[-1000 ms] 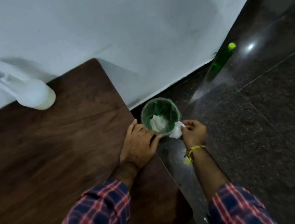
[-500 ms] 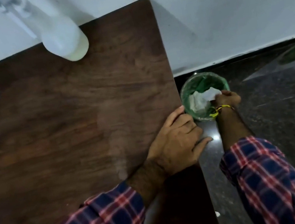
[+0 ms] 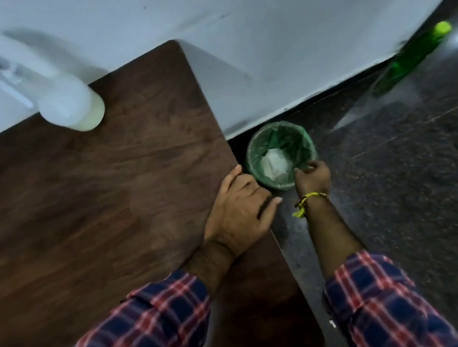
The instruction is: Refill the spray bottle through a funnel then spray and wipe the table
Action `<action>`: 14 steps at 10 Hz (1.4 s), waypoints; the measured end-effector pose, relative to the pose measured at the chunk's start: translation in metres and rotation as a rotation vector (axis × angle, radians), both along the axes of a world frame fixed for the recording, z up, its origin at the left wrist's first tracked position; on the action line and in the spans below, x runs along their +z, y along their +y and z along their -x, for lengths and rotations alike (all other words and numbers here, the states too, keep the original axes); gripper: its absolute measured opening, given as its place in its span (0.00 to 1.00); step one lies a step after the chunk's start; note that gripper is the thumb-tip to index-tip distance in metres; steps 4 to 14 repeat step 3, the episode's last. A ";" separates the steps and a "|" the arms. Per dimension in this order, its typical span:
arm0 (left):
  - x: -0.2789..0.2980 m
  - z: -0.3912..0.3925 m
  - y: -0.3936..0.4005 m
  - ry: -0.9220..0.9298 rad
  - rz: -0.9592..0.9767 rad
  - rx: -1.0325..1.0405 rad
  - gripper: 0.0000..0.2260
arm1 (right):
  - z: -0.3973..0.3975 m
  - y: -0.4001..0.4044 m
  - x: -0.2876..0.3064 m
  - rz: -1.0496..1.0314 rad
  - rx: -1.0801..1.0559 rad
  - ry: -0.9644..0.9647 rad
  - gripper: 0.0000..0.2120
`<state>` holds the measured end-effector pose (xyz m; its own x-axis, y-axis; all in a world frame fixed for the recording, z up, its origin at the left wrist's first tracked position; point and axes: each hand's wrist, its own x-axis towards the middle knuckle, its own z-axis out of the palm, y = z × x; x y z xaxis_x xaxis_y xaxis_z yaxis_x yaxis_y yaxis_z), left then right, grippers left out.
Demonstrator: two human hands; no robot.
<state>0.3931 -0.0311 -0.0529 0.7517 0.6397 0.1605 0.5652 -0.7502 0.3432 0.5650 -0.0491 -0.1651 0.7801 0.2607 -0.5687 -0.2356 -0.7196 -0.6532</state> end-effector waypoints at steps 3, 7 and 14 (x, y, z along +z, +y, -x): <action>0.001 0.003 -0.003 0.038 0.102 -0.009 0.16 | 0.054 -0.046 0.115 -0.246 0.089 -0.180 0.09; 0.001 0.003 -0.003 0.038 0.102 -0.009 0.16 | 0.054 -0.046 0.115 -0.246 0.089 -0.180 0.09; 0.001 0.003 -0.003 0.038 0.102 -0.009 0.16 | 0.054 -0.046 0.115 -0.246 0.089 -0.180 0.09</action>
